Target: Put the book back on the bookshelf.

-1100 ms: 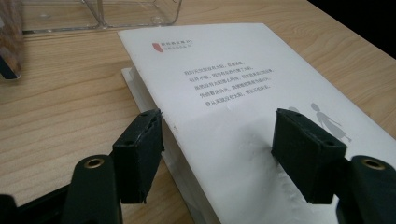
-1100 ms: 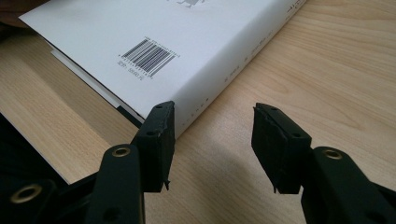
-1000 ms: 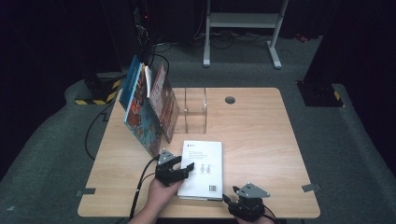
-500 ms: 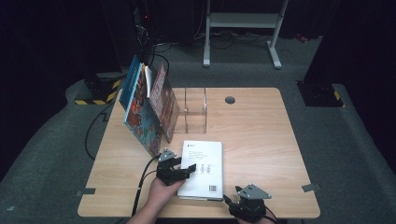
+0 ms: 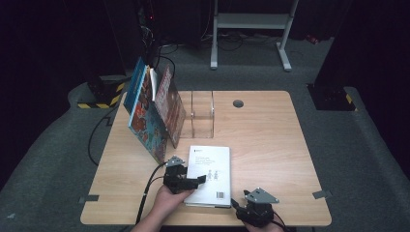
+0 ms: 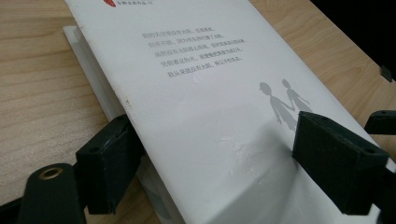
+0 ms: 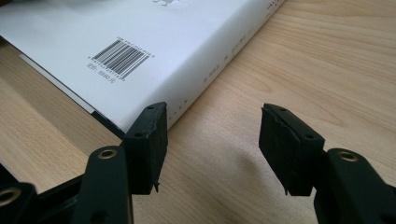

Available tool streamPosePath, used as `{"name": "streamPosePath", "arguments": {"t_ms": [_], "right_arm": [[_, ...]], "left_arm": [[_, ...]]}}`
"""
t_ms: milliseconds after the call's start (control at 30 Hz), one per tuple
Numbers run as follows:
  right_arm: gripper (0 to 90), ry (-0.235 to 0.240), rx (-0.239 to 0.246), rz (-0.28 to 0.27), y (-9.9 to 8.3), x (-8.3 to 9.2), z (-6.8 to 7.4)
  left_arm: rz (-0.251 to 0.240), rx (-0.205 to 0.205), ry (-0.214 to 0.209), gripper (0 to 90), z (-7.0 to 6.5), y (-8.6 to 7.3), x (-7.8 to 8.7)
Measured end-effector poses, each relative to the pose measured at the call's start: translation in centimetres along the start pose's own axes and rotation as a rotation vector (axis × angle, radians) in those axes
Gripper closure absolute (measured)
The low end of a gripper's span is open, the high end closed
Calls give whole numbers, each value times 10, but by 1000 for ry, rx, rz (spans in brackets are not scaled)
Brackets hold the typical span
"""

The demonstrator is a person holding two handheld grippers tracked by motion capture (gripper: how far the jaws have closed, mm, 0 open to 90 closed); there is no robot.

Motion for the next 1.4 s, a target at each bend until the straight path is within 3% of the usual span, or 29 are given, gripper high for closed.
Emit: {"name": "streamPosePath", "arguments": {"t_ms": [300,367,533,733,1133,1400], "right_arm": [[417,-5,-15,-2,1,-3,-4],[419,-1,-13,1,2,-4,-4],[426,-3,-20,0,3,-6,-4],[426,-1,-28,2,3,-8,-6],[429,3,-47,-4,5,-9,-8],[444,6,-73,-13,8,-11,-8]], "left_arm": [[-21,-34,3,177,0,-1,2],[-18,-12,-6,207,2,0,3],[-16,-4,-6,219,1,-1,4],[4,-14,-6,227,3,1,5],[12,9,-30,349,8,2,10],[-23,-20,-25,424,9,3,17]]}}
Point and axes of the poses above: each handheld gripper's, and its own axes: x roughly backward along the jaws, y roughly out of its top, z roughly to its left, the point moved 6 cm from there along -x, roughly forward along the jaws, and after that the axes turned 4 degrees about z, right-handed, at the moved point
